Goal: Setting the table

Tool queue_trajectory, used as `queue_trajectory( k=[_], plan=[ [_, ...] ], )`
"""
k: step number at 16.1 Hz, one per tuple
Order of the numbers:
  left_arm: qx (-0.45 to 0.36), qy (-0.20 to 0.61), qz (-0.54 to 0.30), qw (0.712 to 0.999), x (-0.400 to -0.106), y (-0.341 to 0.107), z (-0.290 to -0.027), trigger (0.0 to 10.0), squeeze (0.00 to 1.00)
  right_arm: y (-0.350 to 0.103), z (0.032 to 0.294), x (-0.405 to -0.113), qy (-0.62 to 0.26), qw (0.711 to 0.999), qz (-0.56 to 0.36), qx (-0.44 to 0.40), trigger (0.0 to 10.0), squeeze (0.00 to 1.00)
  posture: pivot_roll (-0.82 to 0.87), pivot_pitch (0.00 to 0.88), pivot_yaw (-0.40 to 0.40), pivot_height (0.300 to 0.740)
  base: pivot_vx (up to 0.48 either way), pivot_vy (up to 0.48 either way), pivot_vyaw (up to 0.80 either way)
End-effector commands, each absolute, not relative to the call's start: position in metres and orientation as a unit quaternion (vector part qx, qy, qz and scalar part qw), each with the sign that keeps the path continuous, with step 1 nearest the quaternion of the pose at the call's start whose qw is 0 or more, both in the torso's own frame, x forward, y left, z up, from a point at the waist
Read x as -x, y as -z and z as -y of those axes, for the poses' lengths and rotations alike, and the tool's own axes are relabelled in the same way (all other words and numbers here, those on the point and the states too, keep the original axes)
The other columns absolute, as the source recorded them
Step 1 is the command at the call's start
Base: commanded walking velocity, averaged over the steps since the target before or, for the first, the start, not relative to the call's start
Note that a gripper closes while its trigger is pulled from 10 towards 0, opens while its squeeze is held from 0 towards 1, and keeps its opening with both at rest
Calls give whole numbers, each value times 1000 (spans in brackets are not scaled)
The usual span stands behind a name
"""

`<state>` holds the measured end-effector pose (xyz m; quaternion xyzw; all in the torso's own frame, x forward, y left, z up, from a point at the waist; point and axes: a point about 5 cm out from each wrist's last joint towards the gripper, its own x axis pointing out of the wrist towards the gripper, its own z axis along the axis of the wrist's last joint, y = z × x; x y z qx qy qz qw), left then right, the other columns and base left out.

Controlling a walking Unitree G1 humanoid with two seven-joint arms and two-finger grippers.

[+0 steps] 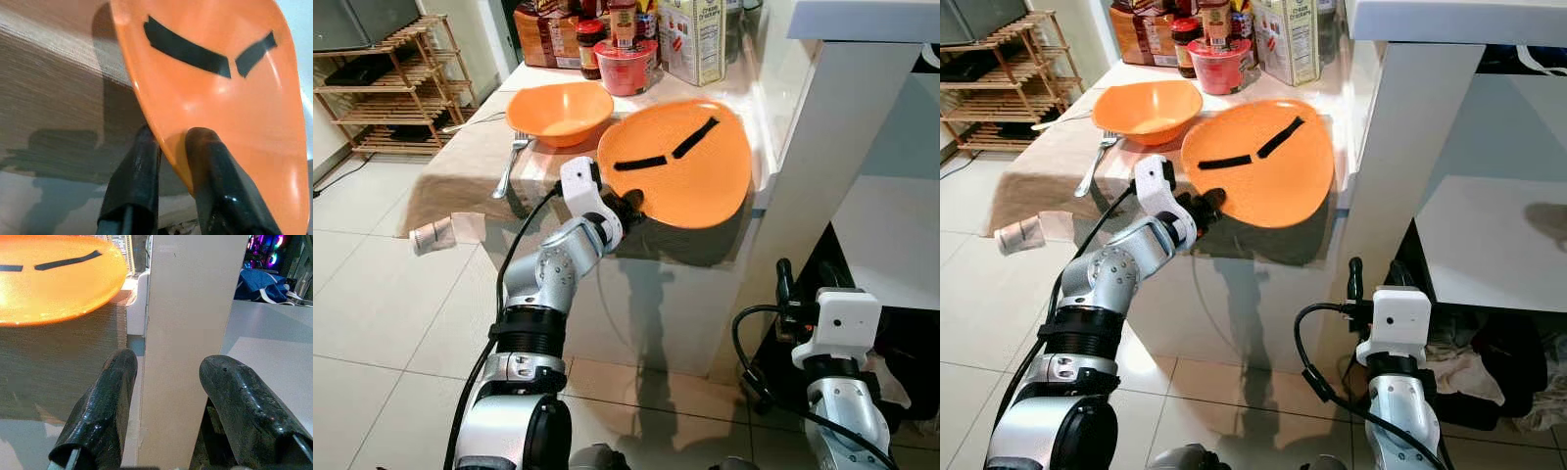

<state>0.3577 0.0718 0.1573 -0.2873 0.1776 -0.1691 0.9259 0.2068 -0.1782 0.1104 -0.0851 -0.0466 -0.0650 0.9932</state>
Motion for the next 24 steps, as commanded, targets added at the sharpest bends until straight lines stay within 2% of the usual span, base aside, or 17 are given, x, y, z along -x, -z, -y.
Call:
queue_trajectory(
  k=[1,9,12,18,20,21,24],
  plan=[
    [298,171,-165,924,-361,-169,-67,0,0,-114,177,-206,66,993,50,82,10000,0,-99,0,114,707,0,0,0],
    [387,150,-184,891,-360,-172,-62,0,0,-113,176,-206,65,993,47,82,10000,0,-93,0,114,707,0,0,0],
    [390,135,-164,896,-367,-178,-68,0,0,-112,175,-206,64,994,47,81,10000,0,-90,0,114,707,0,0,0],
    [427,110,-134,887,-375,-185,-78,0,0,-111,174,-207,63,994,46,82,10000,0,-94,0,111,707,0,0,0],
    [426,109,-122,890,-377,-189,-80,0,0,-112,174,-207,62,994,47,82,10000,0,-94,0,111,707,0,0,0],
    [396,133,-81,905,-378,-203,-79,0,0,-112,175,-207,63,994,47,82,10000,0,-92,0,111,707,0,0,0],
    [358,177,-19,916,-376,-224,-75,0,0,-112,174,-208,62,994,47,81,10000,0,-88,0,110,707,0,0,0]
  ],
)
